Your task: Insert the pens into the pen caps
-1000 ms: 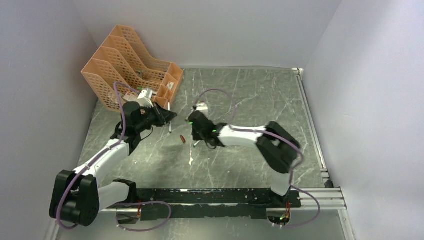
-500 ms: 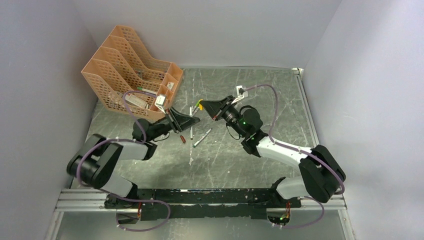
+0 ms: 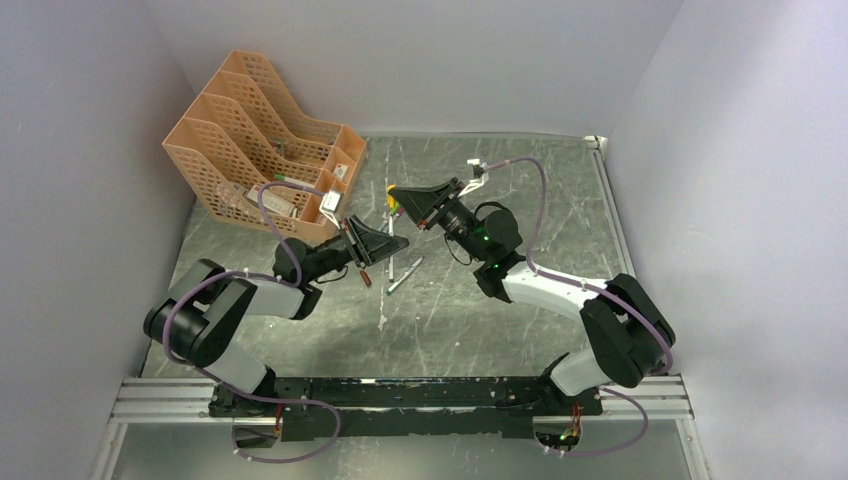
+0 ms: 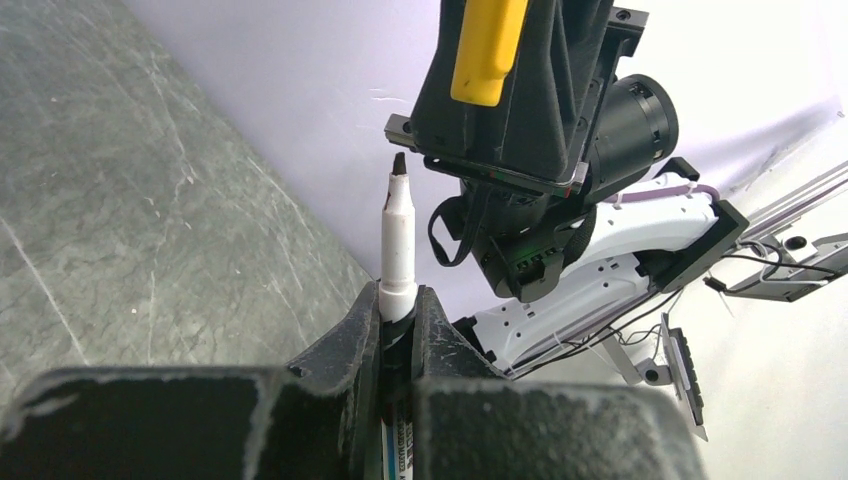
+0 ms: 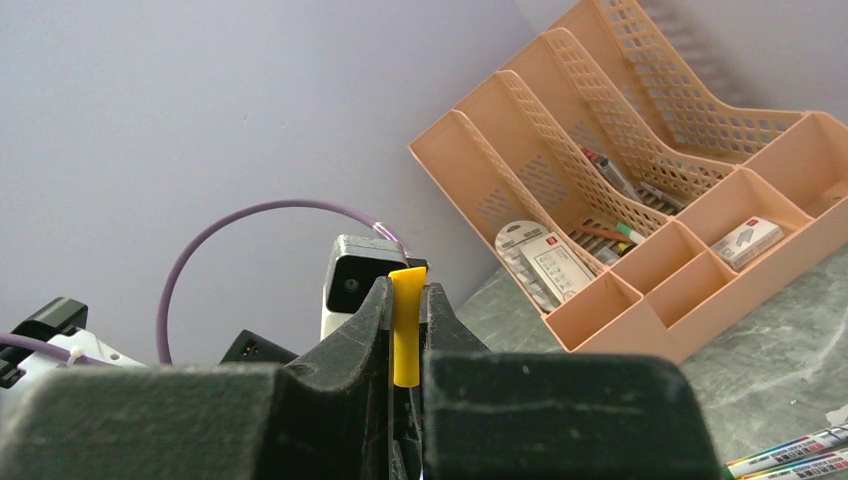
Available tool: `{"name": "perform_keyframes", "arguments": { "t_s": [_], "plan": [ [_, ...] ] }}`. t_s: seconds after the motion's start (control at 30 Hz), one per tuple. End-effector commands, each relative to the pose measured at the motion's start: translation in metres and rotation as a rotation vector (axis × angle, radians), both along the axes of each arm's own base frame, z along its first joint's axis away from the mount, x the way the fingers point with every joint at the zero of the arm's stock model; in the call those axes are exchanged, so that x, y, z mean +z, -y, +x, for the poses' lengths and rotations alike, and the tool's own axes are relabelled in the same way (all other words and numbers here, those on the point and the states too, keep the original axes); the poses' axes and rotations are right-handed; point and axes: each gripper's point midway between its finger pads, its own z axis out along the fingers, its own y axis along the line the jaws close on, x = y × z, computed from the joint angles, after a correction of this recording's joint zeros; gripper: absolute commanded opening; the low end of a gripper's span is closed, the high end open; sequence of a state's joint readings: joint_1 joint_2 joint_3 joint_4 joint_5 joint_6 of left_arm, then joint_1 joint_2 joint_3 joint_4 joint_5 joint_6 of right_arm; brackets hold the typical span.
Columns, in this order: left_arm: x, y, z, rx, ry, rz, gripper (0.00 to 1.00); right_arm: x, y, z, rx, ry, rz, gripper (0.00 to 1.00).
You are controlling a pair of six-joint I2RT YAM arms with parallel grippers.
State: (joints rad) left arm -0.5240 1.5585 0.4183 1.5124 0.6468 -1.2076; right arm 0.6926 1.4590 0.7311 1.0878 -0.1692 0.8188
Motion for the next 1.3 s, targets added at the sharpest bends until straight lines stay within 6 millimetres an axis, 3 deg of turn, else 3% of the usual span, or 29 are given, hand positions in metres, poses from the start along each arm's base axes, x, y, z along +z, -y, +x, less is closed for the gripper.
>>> {"name": "perform_keyframes", "arguments": {
  "t_s": [0.0, 0.87, 1.27],
  "plan": [
    [0.055, -0.005, -0.018, -0.01, 0.255, -0.132, 0.07, 0.005, 0.003, -0.001, 0.0, 0.028, 0.018, 0.0],
    [0.066, -0.002, -0.024, -0.004, 0.299, -0.106, 0.07, -0.006, 0.003, -0.005, 0.018, 0.001, 0.012, 0.0],
    [0.055, 0.003, -0.022, -0.009, 0.287, -0.074, 0.07, 0.024, 0.004, -0.005, 0.005, 0.062, 0.018, 0.0]
  ]
}}
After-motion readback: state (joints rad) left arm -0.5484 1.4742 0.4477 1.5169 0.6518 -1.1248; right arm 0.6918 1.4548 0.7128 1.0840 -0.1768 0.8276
